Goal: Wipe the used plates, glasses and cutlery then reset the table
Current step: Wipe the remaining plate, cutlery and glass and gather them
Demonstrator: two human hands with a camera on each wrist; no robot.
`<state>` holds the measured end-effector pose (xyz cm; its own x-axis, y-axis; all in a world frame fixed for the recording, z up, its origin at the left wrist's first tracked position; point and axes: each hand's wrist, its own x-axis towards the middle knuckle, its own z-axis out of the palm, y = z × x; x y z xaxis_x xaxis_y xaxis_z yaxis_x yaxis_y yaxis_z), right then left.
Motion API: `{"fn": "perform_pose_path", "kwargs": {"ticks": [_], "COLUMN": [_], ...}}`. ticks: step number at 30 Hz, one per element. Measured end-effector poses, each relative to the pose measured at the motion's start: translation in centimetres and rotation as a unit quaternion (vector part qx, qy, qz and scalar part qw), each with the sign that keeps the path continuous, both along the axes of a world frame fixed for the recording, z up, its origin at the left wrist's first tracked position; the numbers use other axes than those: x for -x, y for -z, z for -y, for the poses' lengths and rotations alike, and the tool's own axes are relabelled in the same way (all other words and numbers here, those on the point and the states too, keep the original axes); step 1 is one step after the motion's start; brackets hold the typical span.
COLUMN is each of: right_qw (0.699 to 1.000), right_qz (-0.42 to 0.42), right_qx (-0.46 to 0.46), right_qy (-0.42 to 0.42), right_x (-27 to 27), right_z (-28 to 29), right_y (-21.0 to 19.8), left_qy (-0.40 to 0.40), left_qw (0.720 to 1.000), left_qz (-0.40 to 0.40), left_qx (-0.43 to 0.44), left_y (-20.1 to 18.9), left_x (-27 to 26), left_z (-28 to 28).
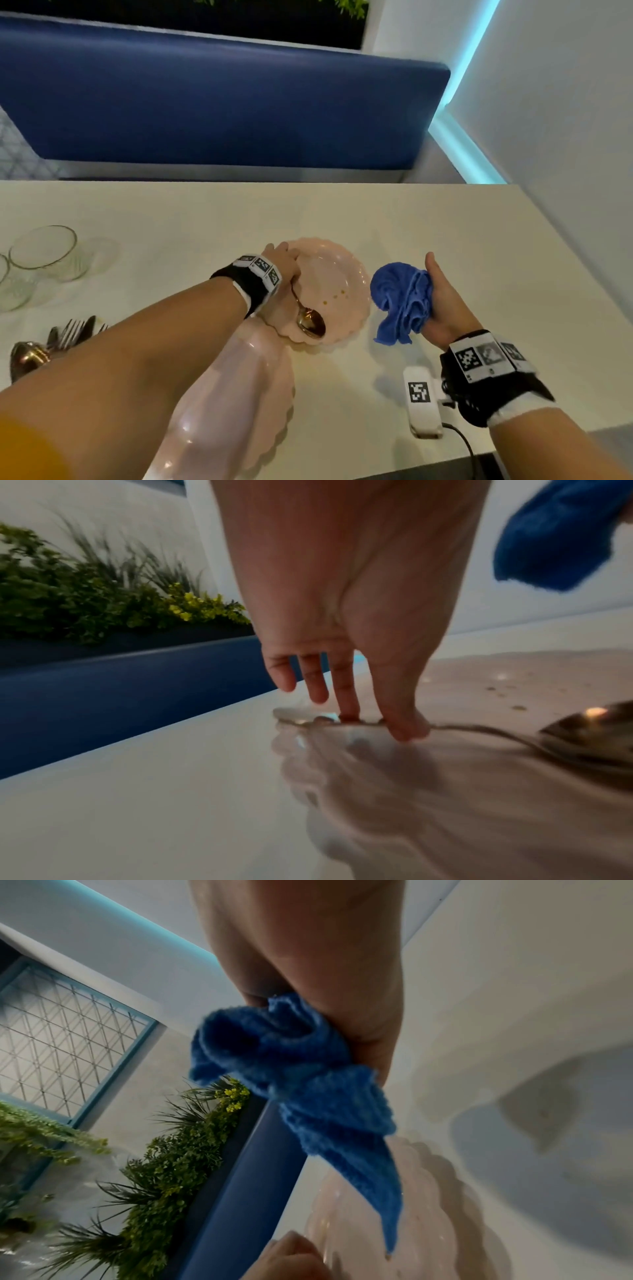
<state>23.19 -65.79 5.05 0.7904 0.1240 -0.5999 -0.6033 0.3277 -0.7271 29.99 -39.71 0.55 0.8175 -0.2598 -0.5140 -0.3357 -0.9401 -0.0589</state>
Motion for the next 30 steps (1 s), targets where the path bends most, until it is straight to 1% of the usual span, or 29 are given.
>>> {"fn": "perform_pose_path", "kwargs": {"ticks": [3, 6, 8, 9, 10, 11, 13, 14, 15, 17, 19, 20, 21, 22, 23, 24, 25, 27, 28, 30], "right_qw": [1.000, 0.999, 0.999, 0.998, 0.997, 0.997, 0.995, 0.995, 0.994, 0.987, 0.973, 0.967, 0.957, 0.937, 0.908, 0.882, 0.874, 0.881, 0.878, 0.871], "right_qz": [-0.014, -0.012, -0.006, 0.000, 0.005, 0.011, 0.027, 0.042, 0.055, 0.089, 0.116, 0.126, 0.141, 0.152, 0.158, 0.166, 0.174, 0.202, 0.216, 0.223], "right_qx": [-0.008, -0.019, -0.037, -0.050, -0.060, -0.072, -0.085, -0.066, -0.036, 0.051, 0.138, 0.178, 0.227, 0.295, 0.376, 0.433, 0.446, 0.414, 0.414, 0.433], "right_qy": [-0.018, -0.037, -0.037, -0.037, -0.038, -0.037, -0.045, -0.066, -0.087, -0.125, -0.142, -0.132, -0.116, -0.108, -0.099, -0.083, -0.079, -0.106, -0.103, -0.063], "right_x": [-0.2, -0.4, -0.4, -0.3, -0.2, -0.1, 0.2, 0.3, 0.4, 0.6, 0.3, 0.1, -0.4, -0.8, -1.0, -1.2, -1.4, -1.6, -1.7, -1.7], "right_z": [-0.3, -1.1, -1.9, -2.3, -2.8, -3.2, -4.5, -5.4, -6.6, -9.5, -11.5, -12.4, -12.8, -13.4, -13.7, -14.0, -14.3, -15.2, -15.7, -16.4], "right_y": [0.3, 0.2, -0.1, -0.2, -0.1, -0.1, 0.1, 0.4, 0.7, 1.2, 3.7, 4.7, 5.6, 5.5, 5.0, 4.2, 3.6, 2.3, 2.0, 1.3], "left_qy": [-0.073, -0.136, -0.181, -0.218, -0.267, -0.313, -0.378, -0.400, -0.414, -0.421, -0.413, -0.405, -0.395, -0.383, -0.373, -0.366, -0.360, -0.358, -0.361, -0.361], "left_qw": [0.995, 0.976, 0.957, 0.942, 0.917, 0.887, 0.826, 0.799, 0.780, 0.758, 0.751, 0.757, 0.772, 0.791, 0.807, 0.817, 0.823, 0.822, 0.819, 0.813], "left_qz": [-0.072, -0.156, -0.186, -0.194, -0.203, -0.210, -0.211, -0.208, -0.203, -0.192, -0.183, -0.168, -0.141, -0.110, -0.084, -0.067, -0.055, -0.035, -0.027, -0.011], "left_qx": [0.009, 0.070, 0.127, 0.167, 0.215, 0.268, 0.361, 0.397, 0.424, 0.461, 0.481, 0.484, 0.477, 0.464, 0.450, 0.440, 0.437, 0.441, 0.446, 0.458], "left_y": [-0.4, -1.3, -1.9, -2.1, -2.4, -2.7, -3.4, -3.8, -4.2, -4.8, -5.1, -5.2, -5.3, -5.4, -5.6, -5.8, -6.1, -6.7, -7.1, -7.9], "left_x": [0.4, 1.1, 1.6, 2.0, 2.5, 3.1, 4.3, 4.9, 5.5, 6.8, 7.9, 8.4, 8.9, 9.3, 9.8, 10.2, 10.7, 11.2, 11.5, 11.8], "left_z": [-1.0, -2.1, -3.0, -3.4, -3.9, -4.4, -5.0, -5.0, -4.8, -3.8, -2.3, -1.6, -1.1, -0.7, -0.5, -0.5, -0.6, -1.1, -1.5, -2.4]}}
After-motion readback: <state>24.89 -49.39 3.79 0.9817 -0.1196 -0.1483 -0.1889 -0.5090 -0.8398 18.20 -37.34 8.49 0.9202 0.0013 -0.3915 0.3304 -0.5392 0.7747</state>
